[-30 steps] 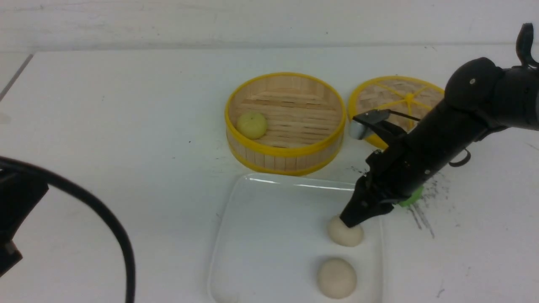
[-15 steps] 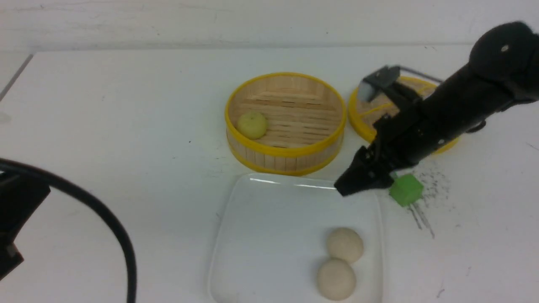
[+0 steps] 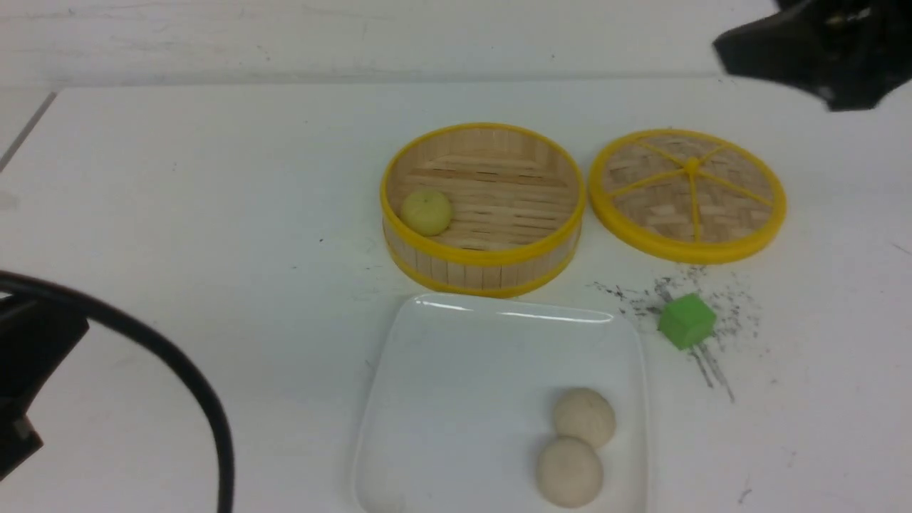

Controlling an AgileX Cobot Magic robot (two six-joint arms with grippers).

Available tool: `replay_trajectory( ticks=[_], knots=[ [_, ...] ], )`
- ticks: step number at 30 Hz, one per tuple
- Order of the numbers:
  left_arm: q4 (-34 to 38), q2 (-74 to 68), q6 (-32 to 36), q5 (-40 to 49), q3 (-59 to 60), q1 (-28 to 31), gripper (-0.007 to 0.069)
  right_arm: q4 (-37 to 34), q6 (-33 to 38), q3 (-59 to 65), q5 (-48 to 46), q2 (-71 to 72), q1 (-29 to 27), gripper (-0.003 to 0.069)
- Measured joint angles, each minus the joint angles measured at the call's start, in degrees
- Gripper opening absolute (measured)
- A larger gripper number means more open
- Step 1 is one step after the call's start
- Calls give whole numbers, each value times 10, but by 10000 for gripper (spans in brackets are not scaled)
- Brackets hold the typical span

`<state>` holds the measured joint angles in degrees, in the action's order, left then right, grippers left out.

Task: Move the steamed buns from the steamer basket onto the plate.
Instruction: Use the left arm to grab the steamed stuffed bun that is closest to it

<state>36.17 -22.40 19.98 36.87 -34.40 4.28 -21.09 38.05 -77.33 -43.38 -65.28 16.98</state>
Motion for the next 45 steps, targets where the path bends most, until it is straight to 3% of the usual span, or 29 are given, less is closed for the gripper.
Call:
replay_trajectory(
  ticks=[7,13,17,19,25,28,31,36,42,45],
  knots=[
    [7,0,0,0,0,0,240,173,-175,1,-93,150,0,467],
    [71,-5,10,-30,2,0,240,214,-265,56,-171,297,0,465],
    [142,-37,70,-38,2,0,240,200,-297,139,-184,405,0,464],
    [209,-77,138,-23,2,0,240,184,-301,202,-185,477,0,463],
    [386,-155,400,15,4,0,240,119,-314,357,-156,628,0,463],
    [522,-183,538,20,5,0,240,80,-324,423,-134,664,0,463],
    [556,-202,579,16,5,0,240,40,-304,459,-119,664,0,463],
    [564,-268,593,53,1,0,240,-10,-249,497,-82,664,0,463],
    [562,-392,617,90,-41,0,240,-16,-229,525,-54,664,0,463],
    [534,-463,676,108,-110,0,240,-16,-227,525,-49,664,0,463]
  ],
)
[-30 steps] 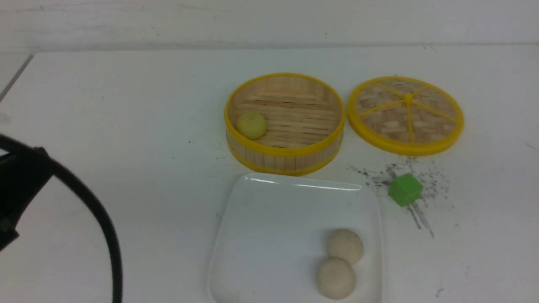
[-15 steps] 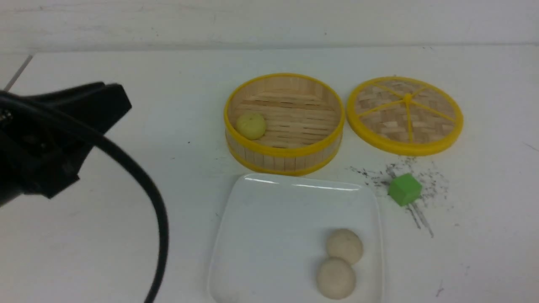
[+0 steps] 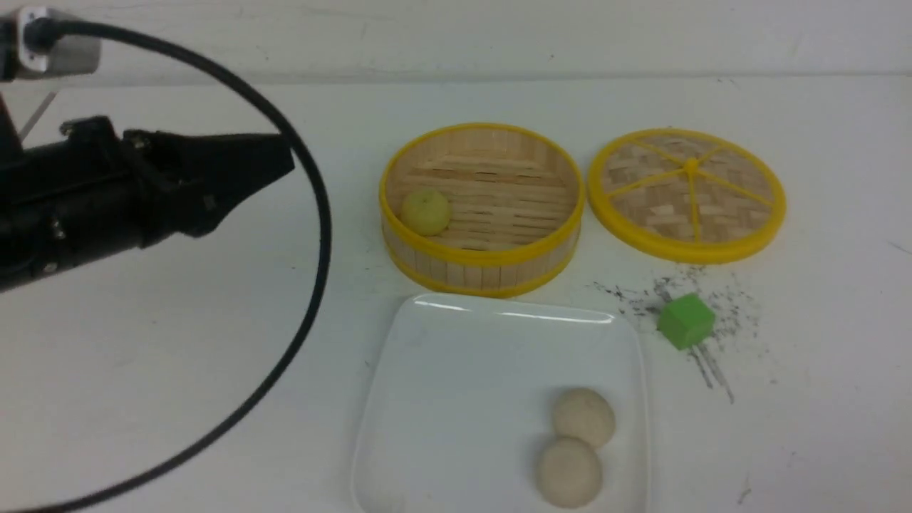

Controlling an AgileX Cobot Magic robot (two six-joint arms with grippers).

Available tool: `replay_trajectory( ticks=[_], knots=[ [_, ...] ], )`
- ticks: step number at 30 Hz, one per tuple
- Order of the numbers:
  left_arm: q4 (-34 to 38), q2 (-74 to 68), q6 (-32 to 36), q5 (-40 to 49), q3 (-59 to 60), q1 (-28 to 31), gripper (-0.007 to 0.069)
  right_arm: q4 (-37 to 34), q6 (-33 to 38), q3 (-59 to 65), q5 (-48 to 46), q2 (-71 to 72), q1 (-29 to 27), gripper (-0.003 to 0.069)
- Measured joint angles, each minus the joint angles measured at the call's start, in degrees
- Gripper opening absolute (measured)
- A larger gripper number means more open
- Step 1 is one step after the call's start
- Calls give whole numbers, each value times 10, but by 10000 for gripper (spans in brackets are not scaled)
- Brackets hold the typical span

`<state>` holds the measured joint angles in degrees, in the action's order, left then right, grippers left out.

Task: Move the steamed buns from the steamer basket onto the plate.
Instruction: Use the left arm to grab the steamed stuffed bun that is closest to it

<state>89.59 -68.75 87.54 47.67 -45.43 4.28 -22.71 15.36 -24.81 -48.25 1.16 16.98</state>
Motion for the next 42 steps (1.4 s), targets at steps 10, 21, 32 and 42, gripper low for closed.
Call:
replay_trajectory(
  ticks=[10,21,32,42],
  knots=[
    [-258,-169,-201,26,-266,-1,240,0,0,1,0,0,0,463],
    [-580,-375,-360,154,-558,-124,248,0,0,1,0,0,0,463],
    [-611,-492,-390,148,-619,-175,251,-2,0,1,-4,0,0,463],
    [-619,-555,-370,68,-619,-197,251,-2,0,1,-4,0,0,462]
  ],
)
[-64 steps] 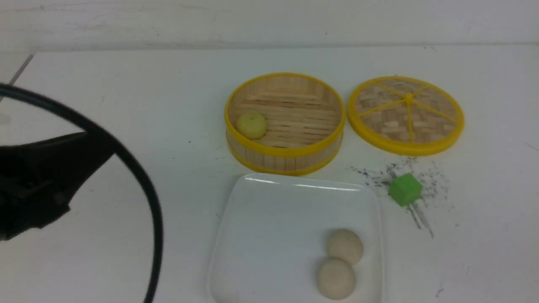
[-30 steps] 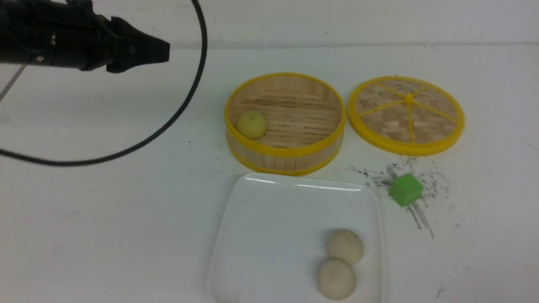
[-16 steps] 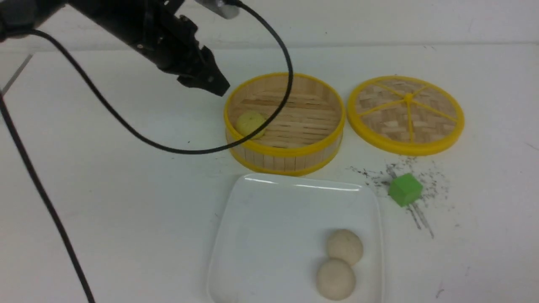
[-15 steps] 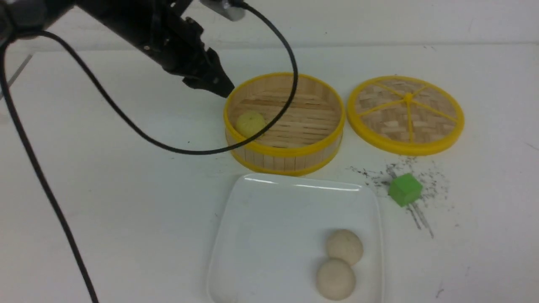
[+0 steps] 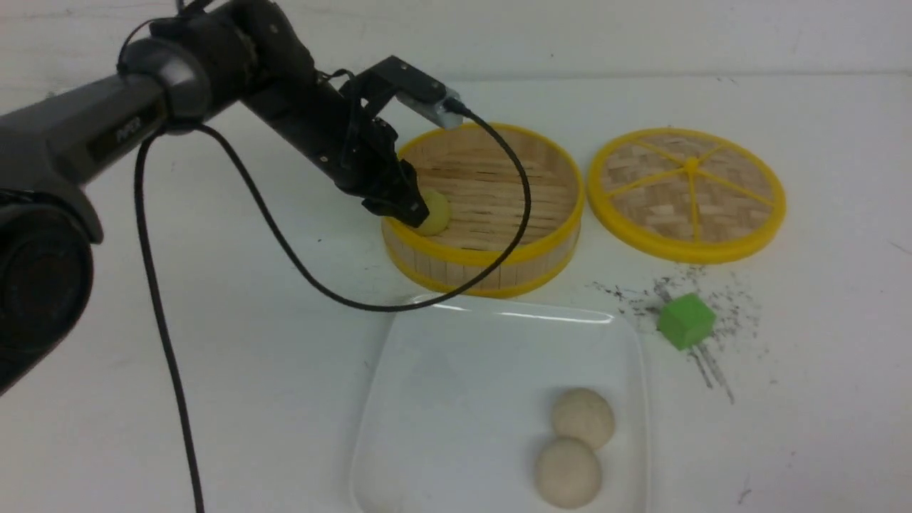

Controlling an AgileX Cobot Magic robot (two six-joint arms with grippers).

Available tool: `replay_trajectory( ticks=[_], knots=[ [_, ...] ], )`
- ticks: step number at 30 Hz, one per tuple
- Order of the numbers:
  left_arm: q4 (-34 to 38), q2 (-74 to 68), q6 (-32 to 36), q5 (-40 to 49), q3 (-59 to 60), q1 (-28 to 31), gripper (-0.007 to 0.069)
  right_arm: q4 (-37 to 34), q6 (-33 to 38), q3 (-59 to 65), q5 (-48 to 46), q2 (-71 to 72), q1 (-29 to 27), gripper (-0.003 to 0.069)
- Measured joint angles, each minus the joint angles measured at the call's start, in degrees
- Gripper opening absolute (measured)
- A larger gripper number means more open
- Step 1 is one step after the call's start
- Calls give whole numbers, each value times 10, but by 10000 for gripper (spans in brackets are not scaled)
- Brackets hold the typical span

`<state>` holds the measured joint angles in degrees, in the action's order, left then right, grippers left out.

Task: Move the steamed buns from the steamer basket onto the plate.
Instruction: Use the left arm to grab the steamed stuffed bun that is closest to it

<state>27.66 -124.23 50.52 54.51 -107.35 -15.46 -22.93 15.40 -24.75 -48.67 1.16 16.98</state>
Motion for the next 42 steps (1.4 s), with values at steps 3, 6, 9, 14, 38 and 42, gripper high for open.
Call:
replay_trajectory(
  ticks=[3,6,9,14,38,42],
  knots=[
    [-2,-2,5,-25,0,-6,251,0,0,0,0,0,0,462],
    [-10,-4,6,-49,0,-7,251,-1,0,0,0,0,0,456],
    [-14,-4,6,-57,0,-7,251,-1,0,0,0,0,0,456],
    [-15,-4,7,-66,0,-7,251,-1,0,0,-1,0,0,454],
    [26,-42,37,-109,-2,-7,17,-2,0,0,-4,0,0,415],
    [34,-41,37,-102,-3,-7,14,-3,0,0,-4,0,0,393]
  ],
)
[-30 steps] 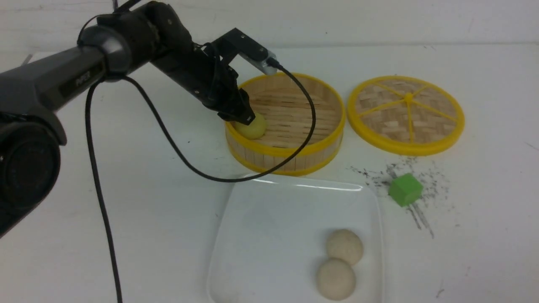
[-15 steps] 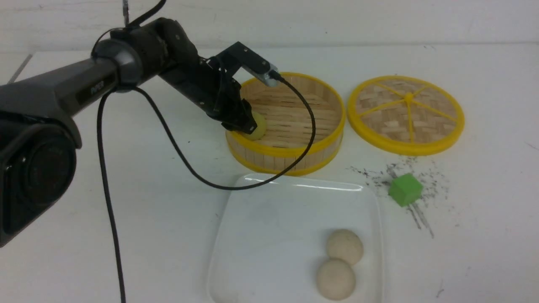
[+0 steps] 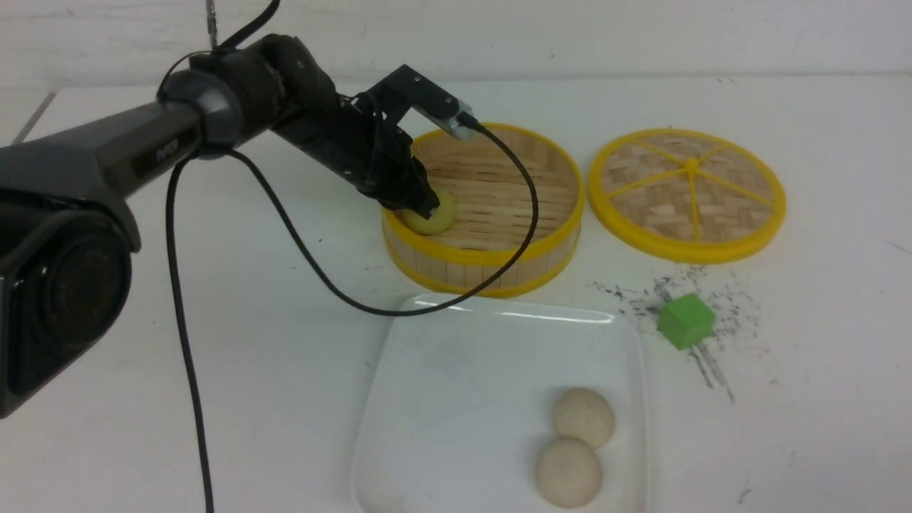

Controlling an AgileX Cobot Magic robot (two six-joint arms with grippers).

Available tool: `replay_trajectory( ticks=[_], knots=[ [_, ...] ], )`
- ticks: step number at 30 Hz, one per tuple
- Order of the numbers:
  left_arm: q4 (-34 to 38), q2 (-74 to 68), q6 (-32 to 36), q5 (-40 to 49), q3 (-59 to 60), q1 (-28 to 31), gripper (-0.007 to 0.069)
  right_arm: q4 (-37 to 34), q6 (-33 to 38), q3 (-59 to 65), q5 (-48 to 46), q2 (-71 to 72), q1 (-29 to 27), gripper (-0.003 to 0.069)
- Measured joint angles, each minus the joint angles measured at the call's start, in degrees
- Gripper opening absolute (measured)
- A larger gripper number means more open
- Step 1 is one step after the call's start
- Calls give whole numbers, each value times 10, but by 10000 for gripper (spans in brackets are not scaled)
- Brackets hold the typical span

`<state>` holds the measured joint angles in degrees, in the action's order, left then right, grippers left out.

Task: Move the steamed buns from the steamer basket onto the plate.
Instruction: Use the left arm to grab the steamed stuffed bun that is closest to it, then use the left arm to put the steamed stuffed bun into the plate

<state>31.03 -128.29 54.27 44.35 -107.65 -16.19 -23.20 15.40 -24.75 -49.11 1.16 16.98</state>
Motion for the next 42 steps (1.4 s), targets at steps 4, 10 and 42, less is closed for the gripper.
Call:
replay_trajectory(
  ticks=[4,10,42],
  knots=[
    [-1,24,-8,19,-10,-1,14,0,0,0,0,0,0,386],
    [-17,125,-44,39,-28,-1,15,0,0,0,0,0,0,385],
    [-92,412,-304,142,375,-171,13,2,0,0,0,0,0,385]
  ],
)
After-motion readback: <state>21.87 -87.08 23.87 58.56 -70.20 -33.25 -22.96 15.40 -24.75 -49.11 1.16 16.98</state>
